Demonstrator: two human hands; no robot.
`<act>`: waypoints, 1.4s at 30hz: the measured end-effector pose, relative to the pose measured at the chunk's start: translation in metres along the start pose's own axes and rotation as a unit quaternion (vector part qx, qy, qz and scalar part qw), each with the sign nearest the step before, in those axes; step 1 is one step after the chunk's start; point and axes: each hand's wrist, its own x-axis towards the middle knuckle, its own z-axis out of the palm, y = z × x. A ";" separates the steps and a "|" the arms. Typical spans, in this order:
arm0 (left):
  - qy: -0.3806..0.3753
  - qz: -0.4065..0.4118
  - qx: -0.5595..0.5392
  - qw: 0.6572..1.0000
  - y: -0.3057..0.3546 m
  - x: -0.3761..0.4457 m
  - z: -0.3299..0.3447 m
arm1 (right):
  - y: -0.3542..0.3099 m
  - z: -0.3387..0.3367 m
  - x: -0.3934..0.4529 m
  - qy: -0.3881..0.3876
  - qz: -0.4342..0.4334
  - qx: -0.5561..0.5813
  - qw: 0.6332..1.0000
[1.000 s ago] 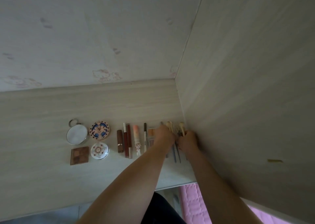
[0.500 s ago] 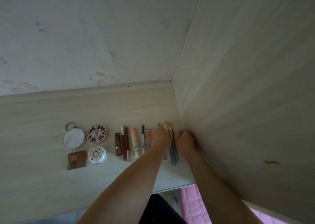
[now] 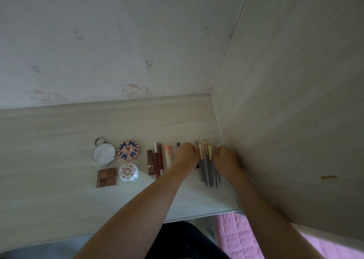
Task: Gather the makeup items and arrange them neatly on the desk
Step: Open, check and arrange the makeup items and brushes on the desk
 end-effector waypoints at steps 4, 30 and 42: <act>0.030 0.032 0.012 0.999 -0.017 -0.008 -0.032 | -0.016 0.005 -0.009 0.000 -0.086 -0.043 0.995; 0.123 0.063 0.153 0.979 -0.223 -0.025 -0.227 | -0.207 0.157 -0.111 0.005 -0.211 -0.182 0.960; 0.030 0.103 0.141 0.984 -0.246 0.028 -0.256 | -0.251 0.200 -0.095 0.035 -0.172 -0.247 0.953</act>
